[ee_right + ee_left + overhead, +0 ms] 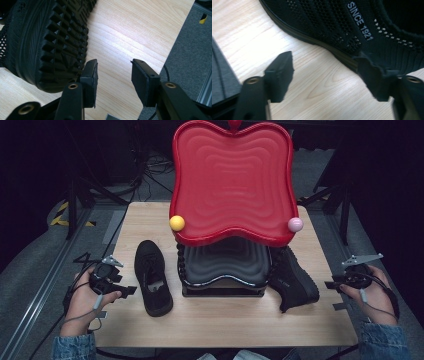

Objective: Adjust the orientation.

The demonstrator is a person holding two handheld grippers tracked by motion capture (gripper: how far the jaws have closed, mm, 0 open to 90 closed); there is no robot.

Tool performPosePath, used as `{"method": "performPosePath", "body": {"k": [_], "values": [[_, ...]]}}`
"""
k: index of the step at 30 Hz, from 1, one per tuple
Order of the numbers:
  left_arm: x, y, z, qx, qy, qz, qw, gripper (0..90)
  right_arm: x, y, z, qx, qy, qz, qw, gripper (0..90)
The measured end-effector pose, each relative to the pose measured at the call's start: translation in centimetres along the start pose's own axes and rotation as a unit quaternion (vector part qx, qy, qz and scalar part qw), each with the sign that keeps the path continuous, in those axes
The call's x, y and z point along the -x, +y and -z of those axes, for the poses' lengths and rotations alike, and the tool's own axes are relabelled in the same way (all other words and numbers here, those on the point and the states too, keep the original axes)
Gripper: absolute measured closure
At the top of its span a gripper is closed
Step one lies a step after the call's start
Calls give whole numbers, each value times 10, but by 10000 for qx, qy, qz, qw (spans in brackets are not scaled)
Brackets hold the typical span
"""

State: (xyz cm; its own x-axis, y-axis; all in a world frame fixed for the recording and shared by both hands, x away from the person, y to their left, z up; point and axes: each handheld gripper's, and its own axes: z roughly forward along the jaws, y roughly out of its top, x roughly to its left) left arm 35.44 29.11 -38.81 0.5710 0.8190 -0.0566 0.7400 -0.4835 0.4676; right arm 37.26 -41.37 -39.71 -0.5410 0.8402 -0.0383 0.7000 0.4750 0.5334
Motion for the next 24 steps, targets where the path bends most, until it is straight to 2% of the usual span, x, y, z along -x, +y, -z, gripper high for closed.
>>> {"method": "performPosePath", "body": {"k": [2,4,5,6,7,9,11,12,13,15,17,21,23,24], "values": [[3,4,4,44,-5,-77,10000,377,0,-1,1,7,-5,-23,10000,570],[5,7,5,115,-124,-42,9998,388,0,-2,1,13,-10,-10,10000,570],[7,9,5,140,-108,-95,9998,371,0,-3,1,26,-8,-12,10000,570],[9,11,5,117,16,-223,9997,320,0,-3,2,36,-23,2,10000,569],[15,14,6,26,78,-251,9997,286,0,-3,2,50,-32,13,10000,565],[19,18,10,26,-48,-249,9997,396,0,-4,4,91,-51,-6,9999,561],[22,23,17,74,-202,-140,9997,435,0,-5,5,104,-80,4,9999,561],[23,24,20,103,-302,-78,9995,445,-1,-6,6,108,-91,-7,9999,560],[25,26,22,140,-352,-104,9992,443,-1,-7,6,129,-84,-20,9999,559],[30,29,25,75,-345,-137,9993,394,-1,-9,8,126,-102,-32,9999,558],[35,34,28,135,-386,-242,9989,395,-1,-11,9,165,-122,-59,9998,555],[47,42,34,251,-653,-533,9961,396,-2,-15,11,181,-128,-64,9997,547],[53,45,37,318,-928,-640,9931,384,-2,-17,11,198,-146,-95,9997,545],[57,47,38,392,-1088,-733,9906,381,-2,-17,11,192,-149,-98,9997,543]]}}
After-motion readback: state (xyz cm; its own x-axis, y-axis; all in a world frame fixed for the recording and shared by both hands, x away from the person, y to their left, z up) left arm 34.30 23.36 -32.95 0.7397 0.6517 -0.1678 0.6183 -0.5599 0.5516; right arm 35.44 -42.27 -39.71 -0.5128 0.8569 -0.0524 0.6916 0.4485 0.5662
